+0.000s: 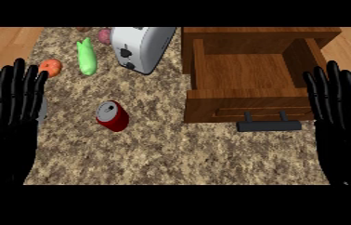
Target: Pick up the can, place it into the drawer and close the drawer
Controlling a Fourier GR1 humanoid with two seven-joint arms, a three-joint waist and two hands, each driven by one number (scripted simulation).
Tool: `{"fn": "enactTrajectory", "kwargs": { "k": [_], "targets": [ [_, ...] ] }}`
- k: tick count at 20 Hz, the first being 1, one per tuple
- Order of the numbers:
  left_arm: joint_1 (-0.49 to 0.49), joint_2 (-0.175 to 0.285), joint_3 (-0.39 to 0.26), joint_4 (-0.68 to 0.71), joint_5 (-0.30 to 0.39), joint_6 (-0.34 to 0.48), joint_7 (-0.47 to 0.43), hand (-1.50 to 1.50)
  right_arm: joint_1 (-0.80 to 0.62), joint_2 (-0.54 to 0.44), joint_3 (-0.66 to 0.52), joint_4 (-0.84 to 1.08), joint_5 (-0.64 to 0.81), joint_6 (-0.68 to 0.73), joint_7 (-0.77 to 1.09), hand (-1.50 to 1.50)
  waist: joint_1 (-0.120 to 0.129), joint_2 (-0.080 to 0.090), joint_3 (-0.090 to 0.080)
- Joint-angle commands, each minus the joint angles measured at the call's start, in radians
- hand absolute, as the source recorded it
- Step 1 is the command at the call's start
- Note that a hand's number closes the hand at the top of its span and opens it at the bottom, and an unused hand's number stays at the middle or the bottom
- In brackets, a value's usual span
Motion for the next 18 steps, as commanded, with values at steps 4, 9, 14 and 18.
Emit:
{"fn": "enactTrajectory", "kwargs": {
  "k": [4,9,14,18],
  "targets": [
    [-0.103,-0.081,-0.123,0.12,-0.057,0.015,-0.059,-1.5,-0.069,0.0,-0.034,0.057,0.036,-0.026,0.017,-1.5,0.025,-0.02,0.025],
    [-0.053,-0.11,-0.172,0.173,-0.153,0.109,0.234,-1.5,0.042,0.008,-0.054,0.061,0.022,-0.069,0.246,-1.5,0.017,-0.02,0.026],
    [-0.13,-0.1,-0.177,0.127,-0.169,0.134,0.401,-1.5,0.148,0.011,-0.032,0.031,0.038,-0.044,0.221,-1.5,0.025,-0.022,0.026],
    [-0.071,-0.113,-0.299,0.084,-0.232,0.203,0.401,-1.5,0.148,0.025,-0.056,0.001,0.018,-0.043,0.246,-1.5,0.027,-0.022,0.025]
  ]
}}
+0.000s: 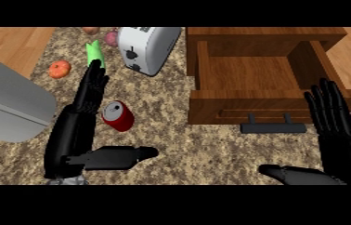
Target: Pick up the can, place it into the drawer and close the drawer
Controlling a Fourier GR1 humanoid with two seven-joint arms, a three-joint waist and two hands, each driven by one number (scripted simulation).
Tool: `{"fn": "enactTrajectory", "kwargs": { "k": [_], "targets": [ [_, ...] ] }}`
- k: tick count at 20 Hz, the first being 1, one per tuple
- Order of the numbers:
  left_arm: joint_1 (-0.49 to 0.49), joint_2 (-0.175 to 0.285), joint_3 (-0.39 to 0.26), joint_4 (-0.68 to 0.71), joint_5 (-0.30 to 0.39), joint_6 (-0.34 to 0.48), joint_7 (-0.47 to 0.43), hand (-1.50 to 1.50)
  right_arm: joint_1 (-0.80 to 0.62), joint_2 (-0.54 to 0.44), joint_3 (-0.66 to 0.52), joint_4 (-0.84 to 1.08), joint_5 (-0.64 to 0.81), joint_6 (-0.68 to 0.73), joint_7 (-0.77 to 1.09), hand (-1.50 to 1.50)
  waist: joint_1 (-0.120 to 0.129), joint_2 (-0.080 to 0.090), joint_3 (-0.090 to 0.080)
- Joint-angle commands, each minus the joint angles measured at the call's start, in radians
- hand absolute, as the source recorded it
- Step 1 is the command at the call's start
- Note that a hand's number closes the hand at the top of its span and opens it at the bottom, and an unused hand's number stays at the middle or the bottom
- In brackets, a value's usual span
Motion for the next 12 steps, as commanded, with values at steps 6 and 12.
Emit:
{"fn": "enactTrajectory", "kwargs": {
  "k": [6,12],
  "targets": [
    [-0.042,-0.005,0.038,-0.052,0.028,0.021,0.138,-1.5,0.057,-0.016,-0.074,0.029,-0.036,0.06,-0.045,-1.5,0.002,0.0,0.0],
    [0.01,0.012,0.073,-0.022,0.039,0.012,0.086,-1.5,0.124,0.012,-0.073,0.002,-0.04,0.095,-0.099,-1.5,0.003,0.0,0.0]
  ]
}}
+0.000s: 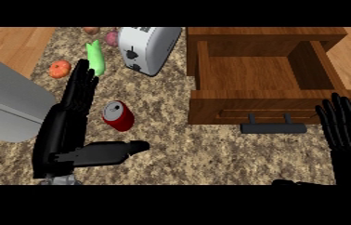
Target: Pick up the can, place it into the drawer and close the drawer
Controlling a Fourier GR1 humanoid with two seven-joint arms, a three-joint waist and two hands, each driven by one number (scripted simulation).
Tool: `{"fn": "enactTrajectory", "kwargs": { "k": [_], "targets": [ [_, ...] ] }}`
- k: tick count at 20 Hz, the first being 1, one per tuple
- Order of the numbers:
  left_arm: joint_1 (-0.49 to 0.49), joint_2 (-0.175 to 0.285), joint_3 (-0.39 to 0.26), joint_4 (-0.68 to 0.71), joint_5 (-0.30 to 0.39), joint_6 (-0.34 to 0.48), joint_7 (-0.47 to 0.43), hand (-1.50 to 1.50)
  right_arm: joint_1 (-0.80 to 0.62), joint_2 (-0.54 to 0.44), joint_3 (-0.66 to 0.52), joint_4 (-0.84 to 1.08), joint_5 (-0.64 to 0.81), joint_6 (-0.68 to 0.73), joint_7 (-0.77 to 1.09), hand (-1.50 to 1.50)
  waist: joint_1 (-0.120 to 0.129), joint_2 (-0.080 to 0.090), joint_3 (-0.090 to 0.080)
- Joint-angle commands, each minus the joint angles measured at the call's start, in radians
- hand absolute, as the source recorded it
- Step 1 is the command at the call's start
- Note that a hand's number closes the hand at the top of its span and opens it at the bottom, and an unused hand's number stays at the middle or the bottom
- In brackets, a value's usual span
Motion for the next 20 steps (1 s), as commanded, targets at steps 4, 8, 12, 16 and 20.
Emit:
{"fn": "enactTrajectory", "kwargs": {
  "k": [4,8,12,16,20],
  "targets": [
    [-0.04,-0.006,0.038,0.168,0.029,0.007,-0.101,-1.5,0.04,0.01,-0.034,0.031,-0.02,0.052,-0.074,-1.5,-0.002,0.001,0.0],
    [0.051,0.008,0.063,0.194,0.081,-0.027,-0.222,-1.5,0.1,-0.003,-0.076,0.002,-0.048,0.091,-0.101,-1.5,-0.002,0.0,0.0],
    [-0.025,-0.006,-0.003,0.259,0.031,0.074,-0.209,-1.5,-0.001,-0.013,-0.112,0.016,-0.063,0.071,-0.014,-1.5,0.0,0.0,0.0],
    [-0.021,-0.006,0.04,0.395,0.067,0.07,-0.323,-1.5,0.036,0.011,-0.091,0.025,-0.031,0.089,-0.054,-1.5,-0.001,0.001,0.0],
    [0.03,-0.006,0.077,0.375,0.077,0.036,-0.368,-1.5,0.087,-0.002,-0.144,0.015,-0.075,0.152,-0.092,-1.5,-0.001,0.0,0.0]
  ]
}}
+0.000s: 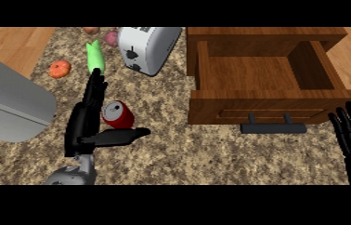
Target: Pick up the can, place it into the drawer and close the drawer
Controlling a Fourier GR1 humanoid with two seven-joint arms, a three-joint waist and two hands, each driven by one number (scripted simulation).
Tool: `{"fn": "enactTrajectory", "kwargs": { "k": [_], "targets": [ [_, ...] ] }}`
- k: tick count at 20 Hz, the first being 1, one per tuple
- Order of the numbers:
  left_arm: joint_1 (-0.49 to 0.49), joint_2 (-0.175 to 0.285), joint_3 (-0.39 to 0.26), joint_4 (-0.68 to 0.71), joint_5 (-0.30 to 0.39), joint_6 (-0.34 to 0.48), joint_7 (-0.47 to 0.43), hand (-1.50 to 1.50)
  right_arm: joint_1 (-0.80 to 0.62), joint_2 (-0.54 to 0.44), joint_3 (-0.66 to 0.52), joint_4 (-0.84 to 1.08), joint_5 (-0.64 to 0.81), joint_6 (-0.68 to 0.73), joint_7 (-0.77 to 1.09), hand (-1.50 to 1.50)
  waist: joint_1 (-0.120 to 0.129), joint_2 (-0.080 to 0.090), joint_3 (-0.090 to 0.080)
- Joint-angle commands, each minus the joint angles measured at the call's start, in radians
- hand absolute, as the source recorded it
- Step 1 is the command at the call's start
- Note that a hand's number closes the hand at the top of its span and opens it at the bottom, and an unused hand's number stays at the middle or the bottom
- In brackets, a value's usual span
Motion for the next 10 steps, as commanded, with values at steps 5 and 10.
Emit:
{"fn": "enactTrajectory", "kwargs": {
  "k": [5,10],
  "targets": [
    [0.01,-0.005,0.026,0.094,-0.004,0.005,-0.094,-1.5,0.039,0.02,-0.032,-0.036,-0.005,0.042,-0.005,-1.5,0.0,0.0,0.0],
    [0.03,0.067,0.106,0.193,0.08,-0.053,-0.201,-1.5,0.012,0.052,0.011,0.015,0.059,0.027,-0.046,-1.5,0.002,0.0,0.0]
  ]
}}
